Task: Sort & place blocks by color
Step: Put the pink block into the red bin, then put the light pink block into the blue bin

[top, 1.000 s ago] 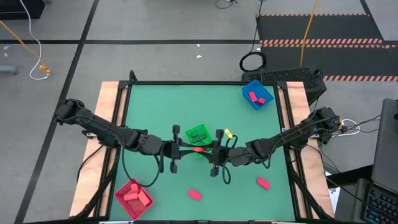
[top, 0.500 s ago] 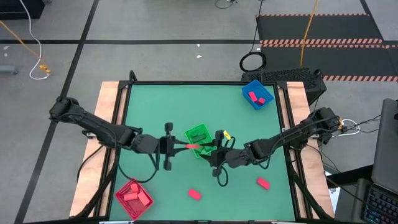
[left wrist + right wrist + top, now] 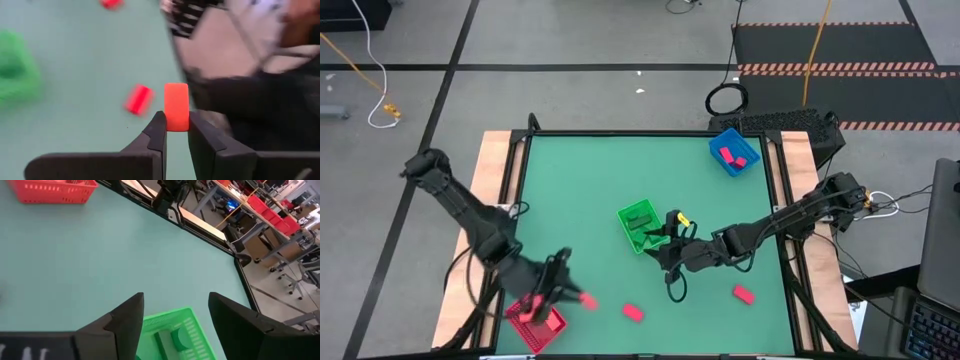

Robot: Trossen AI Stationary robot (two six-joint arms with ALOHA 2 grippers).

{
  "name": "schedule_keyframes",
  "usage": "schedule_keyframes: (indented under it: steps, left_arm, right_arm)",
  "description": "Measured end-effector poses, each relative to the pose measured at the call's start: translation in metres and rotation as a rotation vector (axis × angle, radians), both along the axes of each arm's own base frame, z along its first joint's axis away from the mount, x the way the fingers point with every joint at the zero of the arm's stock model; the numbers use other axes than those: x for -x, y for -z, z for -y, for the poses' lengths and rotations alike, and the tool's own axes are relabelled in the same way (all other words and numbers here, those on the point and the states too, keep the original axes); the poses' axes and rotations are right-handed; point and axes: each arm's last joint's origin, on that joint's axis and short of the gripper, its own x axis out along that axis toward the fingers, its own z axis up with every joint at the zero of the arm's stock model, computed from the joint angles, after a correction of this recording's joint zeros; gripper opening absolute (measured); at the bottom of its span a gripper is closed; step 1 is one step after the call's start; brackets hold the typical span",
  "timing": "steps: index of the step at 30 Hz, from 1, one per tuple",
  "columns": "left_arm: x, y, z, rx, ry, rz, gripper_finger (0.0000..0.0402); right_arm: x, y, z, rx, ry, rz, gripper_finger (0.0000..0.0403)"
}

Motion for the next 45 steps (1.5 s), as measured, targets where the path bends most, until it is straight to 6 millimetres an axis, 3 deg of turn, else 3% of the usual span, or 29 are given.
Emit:
schedule_keyframes:
  steps: [6, 13, 18, 25, 30, 36, 45]
  left_arm:
    - [0.038, 0.009, 0.028, 0.143, 0.037, -0.203, 0.0049]
    - [0.079, 0.030, 0.025, 0.133, -0.169, -0.572, 0.0049]
    - [0.089, 0.032, 0.027, 0.200, -0.222, -0.706, 0.0070]
    - [0.088, 0.030, 0.032, 0.250, -0.195, -0.700, 0.0207]
    - [0.079, 0.028, 0.030, 0.230, -0.148, -0.636, 0.0263]
    - [0.056, 0.027, 0.016, 0.107, -0.173, -0.469, 0.0277]
    - [0.017, 0.023, -0.012, -0.062, -0.211, -0.265, 0.0240]
  right_arm:
    - [0.000, 0.000, 0.001, 0.014, -0.003, -0.002, 0.0216]
    - [-0.001, -0.002, 0.000, 0.027, -0.009, 0.014, 0.0215]
    - [-0.003, -0.005, 0.000, 0.008, -0.006, 0.054, 0.0215]
    - [-0.003, -0.007, 0.001, 0.003, 0.031, 0.080, 0.0215]
    - [-0.003, -0.010, 0.003, -0.044, 0.158, 0.145, 0.0215]
    - [0.002, 0.001, 0.003, -0.120, 0.210, 0.070, 0.0215]
    - [0.032, 0.029, -0.003, -0.365, 0.339, -0.227, 0.0215]
